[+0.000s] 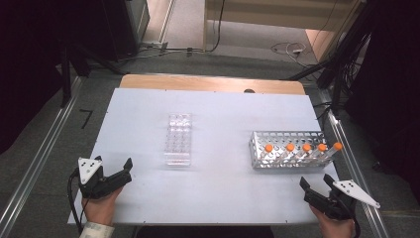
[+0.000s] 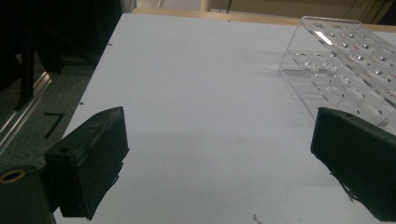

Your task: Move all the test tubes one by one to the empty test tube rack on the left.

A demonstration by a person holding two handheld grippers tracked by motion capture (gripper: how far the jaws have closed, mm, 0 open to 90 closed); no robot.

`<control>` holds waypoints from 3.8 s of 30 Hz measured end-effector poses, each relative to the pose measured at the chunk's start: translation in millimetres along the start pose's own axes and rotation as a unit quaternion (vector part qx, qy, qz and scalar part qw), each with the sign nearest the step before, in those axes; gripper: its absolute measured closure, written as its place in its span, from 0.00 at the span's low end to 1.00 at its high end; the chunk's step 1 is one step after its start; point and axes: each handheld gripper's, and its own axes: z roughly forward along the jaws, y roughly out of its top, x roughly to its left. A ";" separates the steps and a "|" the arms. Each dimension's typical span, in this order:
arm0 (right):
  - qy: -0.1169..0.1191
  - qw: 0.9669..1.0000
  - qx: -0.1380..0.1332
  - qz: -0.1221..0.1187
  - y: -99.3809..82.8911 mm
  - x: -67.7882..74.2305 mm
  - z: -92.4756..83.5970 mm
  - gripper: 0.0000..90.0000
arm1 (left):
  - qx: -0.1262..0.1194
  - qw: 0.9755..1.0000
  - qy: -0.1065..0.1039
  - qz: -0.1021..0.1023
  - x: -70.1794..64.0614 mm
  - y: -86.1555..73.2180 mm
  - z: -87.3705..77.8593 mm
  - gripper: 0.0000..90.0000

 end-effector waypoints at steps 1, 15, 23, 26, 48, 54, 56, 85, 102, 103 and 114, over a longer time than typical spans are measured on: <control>0.000 1.000 0.000 0.000 0.1 0.1 -0.1 0.16 | 0.000 1.000 0.000 0.000 0.0 -0.1 0.2 0.05; -0.007 1.000 -0.003 0.000 3.1 -1.6 0.0 0.18 | 0.007 1.000 0.003 0.006 -1.8 -0.8 2.0 0.06; -0.019 1.000 -0.005 0.004 9.2 -11.9 2.8 0.19 | 0.007 1.000 0.003 0.007 -2.3 -0.7 2.3 0.06; -0.024 1.000 -0.008 0.004 11.4 -15.8 3.6 0.19 | 0.007 1.000 0.003 0.007 -2.5 -0.8 2.8 0.06; -0.058 0.997 -0.032 0.032 36.9 -53.9 21.7 0.47 | 0.011 1.000 0.006 0.009 -4.3 -1.1 4.8 0.06; -0.070 0.996 -0.033 0.037 45.2 -60.5 32.4 0.59 | 0.012 1.000 0.005 0.008 -4.1 -1.3 5.2 0.06; -0.074 0.996 -0.029 0.036 48.3 -62.3 37.7 0.64 | 0.012 1.000 0.005 0.008 -4.2 -1.3 5.2 0.06; -0.080 0.995 -0.049 0.017 67.7 -59.4 35.2 0.79 | 0.014 1.000 0.002 0.001 -3.1 -1.5 5.4 0.06; -0.081 0.993 -0.083 0.010 85.8 -57.4 -4.3 0.79 | 0.014 1.000 -0.001 -0.001 -2.2 -1.2 4.5 0.06; -0.079 0.994 -0.080 0.009 85.1 -56.2 -5.9 0.79 | 0.013 1.000 -0.002 -0.002 -2.0 -1.2 4.5 0.06; -0.055 0.997 -0.044 -0.021 67.7 -37.3 -16.1 0.80 | 0.012 1.000 -0.004 -0.002 -1.2 -1.0 3.6 0.06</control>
